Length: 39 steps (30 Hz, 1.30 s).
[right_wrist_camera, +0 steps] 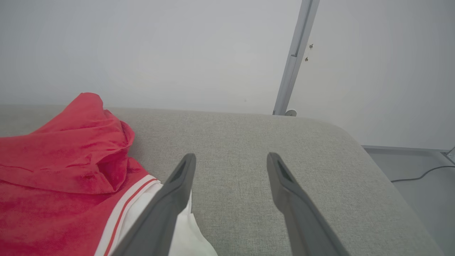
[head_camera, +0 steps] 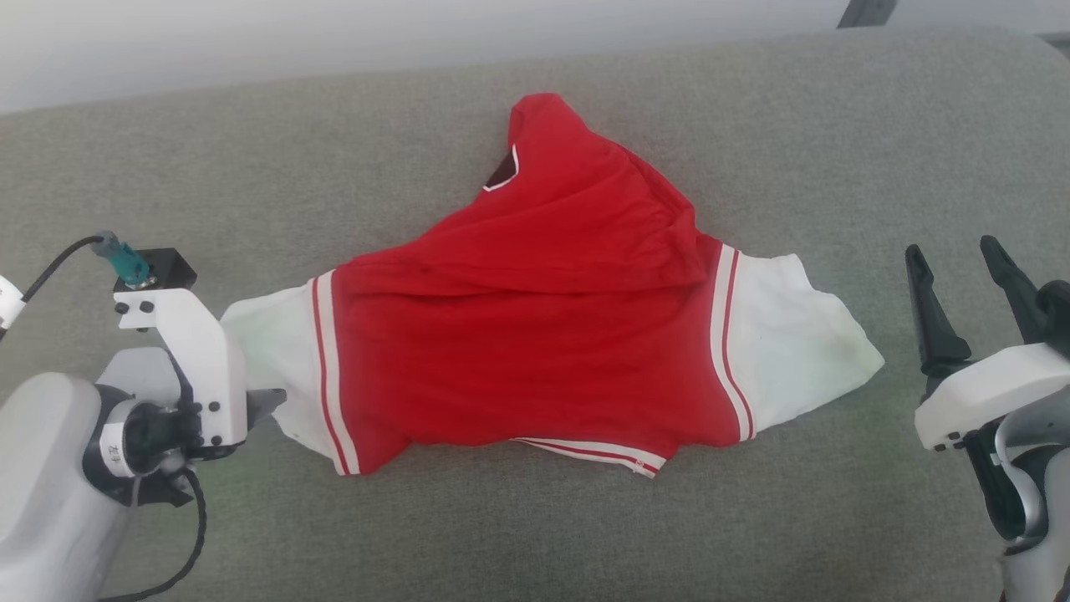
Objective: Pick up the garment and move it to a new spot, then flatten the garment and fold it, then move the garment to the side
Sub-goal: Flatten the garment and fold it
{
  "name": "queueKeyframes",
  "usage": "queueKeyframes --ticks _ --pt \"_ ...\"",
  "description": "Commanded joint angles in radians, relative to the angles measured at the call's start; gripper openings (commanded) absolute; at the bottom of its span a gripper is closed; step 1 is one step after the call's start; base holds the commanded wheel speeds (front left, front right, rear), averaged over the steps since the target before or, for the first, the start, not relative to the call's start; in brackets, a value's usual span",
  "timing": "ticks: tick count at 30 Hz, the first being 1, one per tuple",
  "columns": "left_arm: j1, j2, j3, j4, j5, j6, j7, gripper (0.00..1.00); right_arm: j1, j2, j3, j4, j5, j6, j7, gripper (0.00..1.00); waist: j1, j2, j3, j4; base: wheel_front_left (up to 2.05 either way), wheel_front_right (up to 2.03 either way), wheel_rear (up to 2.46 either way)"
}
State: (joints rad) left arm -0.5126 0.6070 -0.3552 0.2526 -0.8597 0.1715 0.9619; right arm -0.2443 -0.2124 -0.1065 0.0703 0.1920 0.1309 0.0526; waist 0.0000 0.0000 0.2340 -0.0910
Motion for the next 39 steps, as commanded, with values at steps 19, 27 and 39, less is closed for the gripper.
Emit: queueKeyframes --ticks 19,27,39 --pt "-0.084 -0.080 -0.044 0.312 0.003 -0.093 -0.059 0.00 -0.027 -0.026 0.060 0.003 0.045 0.000 0.061 1.00 0.0000 0.0000 0.060 -0.025 0.00 0.00 0.00" --pt "-0.150 -0.062 -0.022 0.331 -0.015 -0.132 -0.071 0.00 -0.023 -0.056 0.107 -0.007 0.105 0.000 0.137 1.00 0.0000 0.0000 0.062 -0.005 0.00 0.00 0.00" --pt "-0.136 -0.050 -0.031 0.238 -0.009 -0.135 -0.074 0.00 -0.024 -0.139 0.197 0.005 0.232 0.000 0.437 1.00 0.0000 0.0000 0.084 0.045 0.00 0.00 0.00"
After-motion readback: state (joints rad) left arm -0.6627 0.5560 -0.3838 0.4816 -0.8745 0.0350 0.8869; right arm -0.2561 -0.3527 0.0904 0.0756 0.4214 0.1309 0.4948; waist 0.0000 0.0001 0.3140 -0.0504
